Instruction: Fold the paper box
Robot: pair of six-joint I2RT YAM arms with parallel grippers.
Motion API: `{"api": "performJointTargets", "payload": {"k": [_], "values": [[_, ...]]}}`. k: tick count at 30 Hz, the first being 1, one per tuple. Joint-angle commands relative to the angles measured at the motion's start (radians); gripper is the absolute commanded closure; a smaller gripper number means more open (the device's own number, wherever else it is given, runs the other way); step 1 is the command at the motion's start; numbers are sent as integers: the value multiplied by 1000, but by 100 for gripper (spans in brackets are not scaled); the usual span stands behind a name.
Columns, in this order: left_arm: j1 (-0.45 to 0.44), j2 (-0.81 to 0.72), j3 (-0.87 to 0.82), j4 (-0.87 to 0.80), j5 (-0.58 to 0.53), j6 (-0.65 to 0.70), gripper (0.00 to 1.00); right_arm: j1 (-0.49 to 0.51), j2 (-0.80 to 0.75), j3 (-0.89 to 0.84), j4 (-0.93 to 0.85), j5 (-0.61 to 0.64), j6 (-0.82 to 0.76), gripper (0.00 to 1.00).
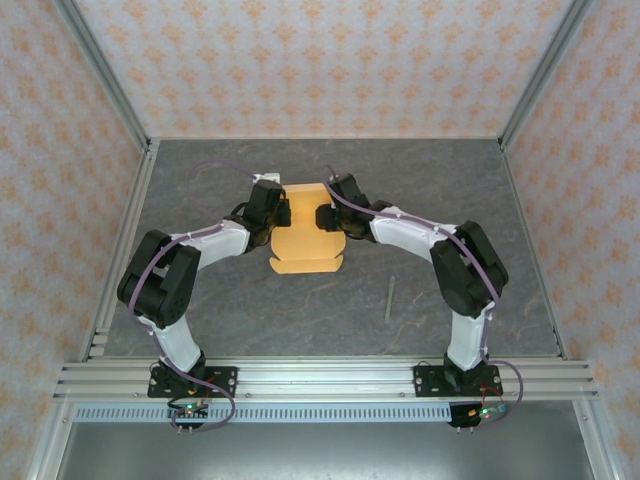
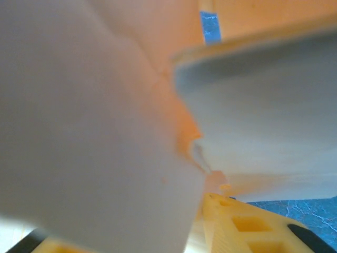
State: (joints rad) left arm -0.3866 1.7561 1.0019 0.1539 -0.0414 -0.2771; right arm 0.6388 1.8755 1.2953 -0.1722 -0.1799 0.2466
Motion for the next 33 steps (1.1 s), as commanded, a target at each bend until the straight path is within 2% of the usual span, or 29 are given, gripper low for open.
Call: {"api": "performJointTargets", "payload": {"k": [1, 9, 12, 15, 18, 23, 27, 33], "values": [[-4, -14, 34, -17, -20, 22, 100, 5, -110, -10, -65, -21, -65, 60], [17, -16, 45, -48, 13, 39, 100, -21, -333, -96, -199, -156, -225, 49], [27, -19, 44, -53, 31, 40, 100, -90, -398, -120, -194, -226, -262, 44], [36, -31, 42, -56, 54, 42, 100, -202, -415, -129, -152, -346, -275, 36], [38, -48, 40, -65, 63, 47, 100, -288, -375, -119, -91, -467, -279, 32], [38, -74, 33, -71, 78, 48, 100, -296, -236, -30, -62, -571, -350, 28], [38, -86, 26, -70, 86, 47, 100, -305, -163, 8, -27, -621, -382, 31], [38, -94, 25, -74, 91, 50, 100, -316, -90, 47, -20, -766, -427, 36]]}}
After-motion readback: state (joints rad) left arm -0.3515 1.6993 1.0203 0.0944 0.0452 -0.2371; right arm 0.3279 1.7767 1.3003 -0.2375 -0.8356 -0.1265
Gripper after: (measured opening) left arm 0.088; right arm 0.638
